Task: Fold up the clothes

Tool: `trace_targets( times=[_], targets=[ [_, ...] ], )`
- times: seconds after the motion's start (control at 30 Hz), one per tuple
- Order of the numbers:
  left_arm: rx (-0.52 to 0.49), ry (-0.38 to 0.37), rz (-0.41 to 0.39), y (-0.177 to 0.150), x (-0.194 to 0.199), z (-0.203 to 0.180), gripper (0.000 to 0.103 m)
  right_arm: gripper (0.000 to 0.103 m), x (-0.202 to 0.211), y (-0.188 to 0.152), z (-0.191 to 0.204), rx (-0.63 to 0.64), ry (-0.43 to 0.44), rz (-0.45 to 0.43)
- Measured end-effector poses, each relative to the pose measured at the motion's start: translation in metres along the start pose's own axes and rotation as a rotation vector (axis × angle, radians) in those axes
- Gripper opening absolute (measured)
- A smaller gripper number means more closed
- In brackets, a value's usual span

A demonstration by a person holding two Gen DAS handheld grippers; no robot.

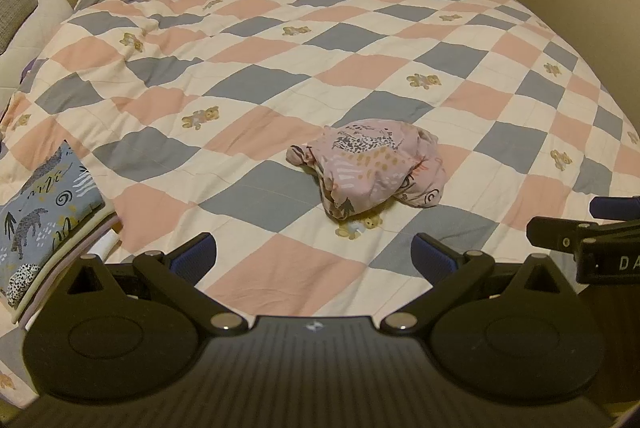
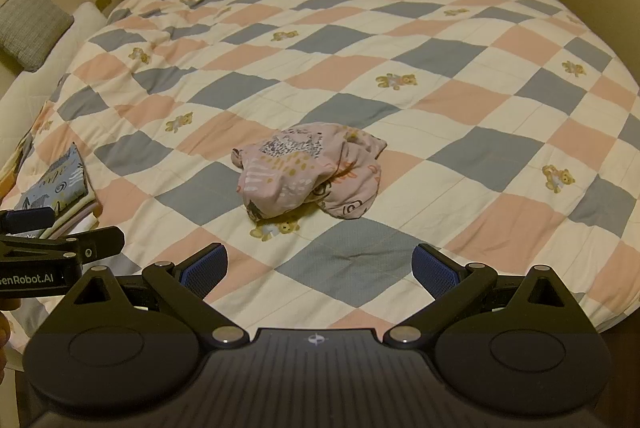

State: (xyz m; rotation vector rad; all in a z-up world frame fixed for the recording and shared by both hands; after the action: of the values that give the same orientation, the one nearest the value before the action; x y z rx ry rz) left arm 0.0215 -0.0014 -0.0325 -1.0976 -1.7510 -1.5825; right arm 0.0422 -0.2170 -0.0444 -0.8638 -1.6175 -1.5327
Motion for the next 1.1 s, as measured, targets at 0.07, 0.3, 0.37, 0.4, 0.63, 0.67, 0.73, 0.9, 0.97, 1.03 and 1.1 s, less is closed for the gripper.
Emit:
trace_targets(
  times=[0.07, 0.3, 0.37, 0.4, 0.63, 0.67, 0.73, 0.9, 0.97, 1.03, 1.1],
  targets=[
    [0.000, 0.000, 0.001, 0.000, -0.001, 0.000, 0.102, 0.101, -0.001, 0.000, -0.001, -0.001, 0.000, 0.000],
    [0.003, 0.002, 0.010, 0.000, -0.004, -0.001, 0.102, 0.101, -0.004, 0.002, -0.003, -0.002, 0.003, 0.004],
    [0.006, 0.004, 0.012, 0.000, -0.006, -0.002, 0.102, 0.101, -0.005, 0.003, -0.004, -0.001, 0.004, 0.006],
    [0.007, 0.004, 0.012, 0.000, -0.006, -0.002, 0.102, 0.101, -0.006, 0.003, -0.004, -0.001, 0.005, 0.006],
    [0.018, 0.006, 0.020, 0.000, -0.009, -0.002, 0.102, 0.101, -0.011, 0.009, -0.007, 0.016, 0.009, 0.009],
    [0.019, 0.006, 0.022, 0.001, -0.010, -0.003, 0.102, 0.101, -0.012, 0.010, -0.008, 0.017, 0.010, 0.010],
    [0.021, 0.003, 0.024, 0.001, -0.012, -0.005, 0.102, 0.101, -0.013, 0.010, -0.007, 0.017, 0.008, 0.012],
    [0.030, -0.009, 0.028, 0.002, -0.018, -0.013, 0.102, 0.101, -0.018, 0.012, -0.014, 0.024, 0.017, 0.019],
    [0.034, -0.014, 0.026, 0.003, -0.020, -0.015, 0.102, 0.101, -0.021, 0.013, -0.018, 0.028, 0.021, 0.023],
    [0.037, -0.013, 0.026, 0.003, -0.023, -0.018, 0.102, 0.101, -0.027, 0.014, -0.023, 0.034, 0.026, 0.029],
    [0.041, -0.011, 0.029, 0.003, -0.026, -0.021, 0.102, 0.101, -0.031, 0.015, -0.027, 0.044, 0.030, 0.033]
  ],
)
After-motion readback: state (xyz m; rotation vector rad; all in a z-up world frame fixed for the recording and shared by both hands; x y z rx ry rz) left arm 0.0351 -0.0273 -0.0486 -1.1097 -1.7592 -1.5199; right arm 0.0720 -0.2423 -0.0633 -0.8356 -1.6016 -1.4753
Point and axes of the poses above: each gripper's, at about its wrist camera, not at the fingertips, and x roughly against the way its jaws point, z to its left, y to its top, the point moved 3 cm from there along -x, roughly the way its jaws point, and after that the axes turned 13 degrees about -y, right-handed, at the moved point
